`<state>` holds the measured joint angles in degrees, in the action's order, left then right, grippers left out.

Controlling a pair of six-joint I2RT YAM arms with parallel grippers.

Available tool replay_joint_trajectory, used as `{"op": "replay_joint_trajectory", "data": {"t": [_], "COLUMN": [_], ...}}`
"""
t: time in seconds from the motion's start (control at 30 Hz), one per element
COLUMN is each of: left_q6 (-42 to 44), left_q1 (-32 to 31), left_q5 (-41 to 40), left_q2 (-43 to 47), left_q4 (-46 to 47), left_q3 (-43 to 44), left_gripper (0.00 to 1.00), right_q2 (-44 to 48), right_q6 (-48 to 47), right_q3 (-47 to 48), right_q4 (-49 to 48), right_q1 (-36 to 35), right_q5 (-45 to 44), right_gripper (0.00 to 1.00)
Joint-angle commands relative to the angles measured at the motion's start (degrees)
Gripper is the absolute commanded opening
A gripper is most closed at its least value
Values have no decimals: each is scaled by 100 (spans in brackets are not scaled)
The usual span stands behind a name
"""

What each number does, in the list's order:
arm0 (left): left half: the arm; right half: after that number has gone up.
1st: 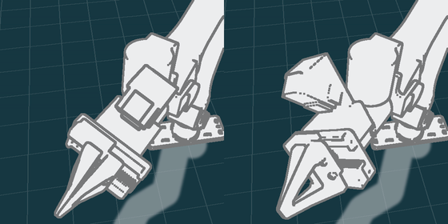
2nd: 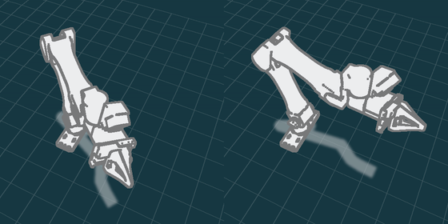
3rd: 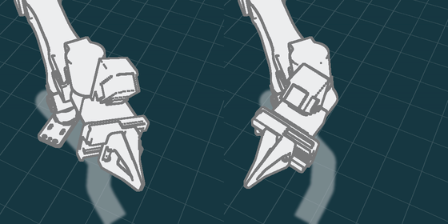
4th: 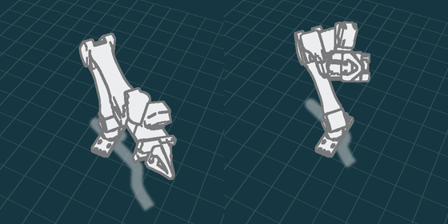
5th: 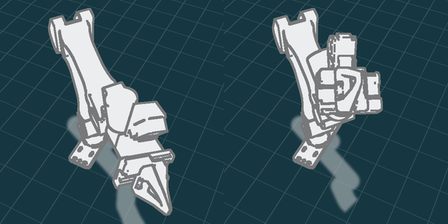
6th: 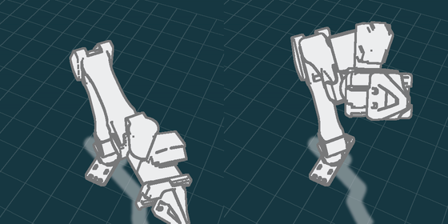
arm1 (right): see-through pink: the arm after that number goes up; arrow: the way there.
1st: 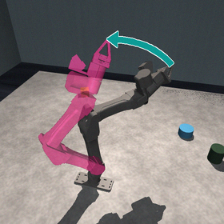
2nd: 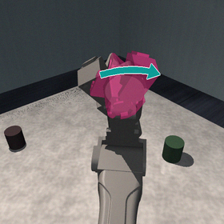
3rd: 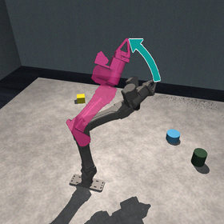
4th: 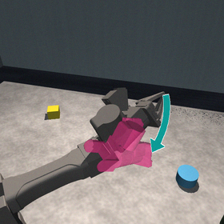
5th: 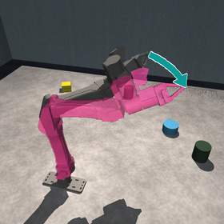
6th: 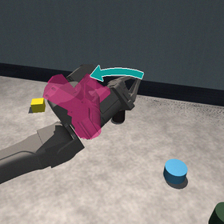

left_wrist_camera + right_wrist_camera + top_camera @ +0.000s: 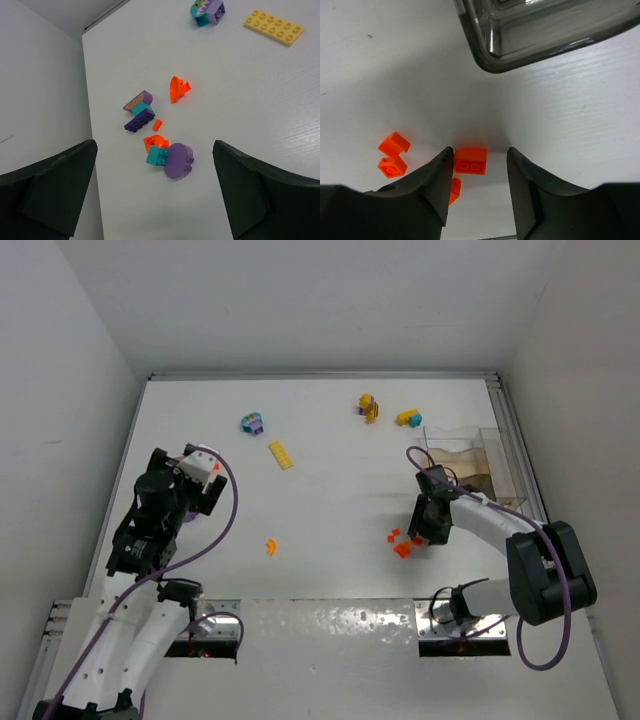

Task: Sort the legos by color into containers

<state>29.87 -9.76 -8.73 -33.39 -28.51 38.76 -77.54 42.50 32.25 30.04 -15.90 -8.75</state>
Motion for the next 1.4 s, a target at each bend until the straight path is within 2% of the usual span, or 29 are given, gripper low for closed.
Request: {"op": "replay_joint_trajectory", "data": {"t": [0.0, 0.17, 0.4, 0.5, 0.57, 0.63, 0.77, 0.83, 0.93, 1.07, 1.23, 1.37], "left_q6": [-69, -43, -16, -51, -43, -42, -42, -77, -218, -306, -271, -201], "left_q1": [-35, -35, -35, -35, -35, -35, -35, -35, -35, -35, -35, -35], "left_q5": [-76, -129, -217, -208, -199, -199, -234, -234, -199, -173, -217, -287], "left_q2": [34, 34, 69, 69, 69, 69, 69, 69, 87, 113, 166, 306], "left_q4": [188, 179, 144, 144, 144, 144, 188, 232, 285, 355, 320, 285], "left_q3": [17, 26, 9, 0, -9, -9, 0, 17, 0, -71, -141, -246], "left_gripper": [100, 100, 100, 100, 100, 100, 100, 100, 100, 100, 100, 100], "right_q2": [107, 99, 169, 186, 169, 169, 291, 362, 283, -41, -805, -1044], "right_q6": [48, 92, 188, 136, 74, -48, -566, -1040, -1551, -2113, -2334, -2299], "right_q3": [-17, -131, -140, -114, -61, 70, 693, 1422, 2791, 3331, 3726, 3675], "right_q4": [-104, -236, -156, -148, -95, 19, 379, 782, 1476, 1557, 1707, 1611], "right_q1": [-62, -89, -106, -97, -106, -106, -97, -106, -89, 288, 833, 957], "right_q5": [-92, -74, -56, -135, -144, -144, 232, 497, -10, -750, -786, -585], "right_gripper": [46, 36, 34, 23, 9, 0, 0, 0, 0, 0, 0, 0]}}
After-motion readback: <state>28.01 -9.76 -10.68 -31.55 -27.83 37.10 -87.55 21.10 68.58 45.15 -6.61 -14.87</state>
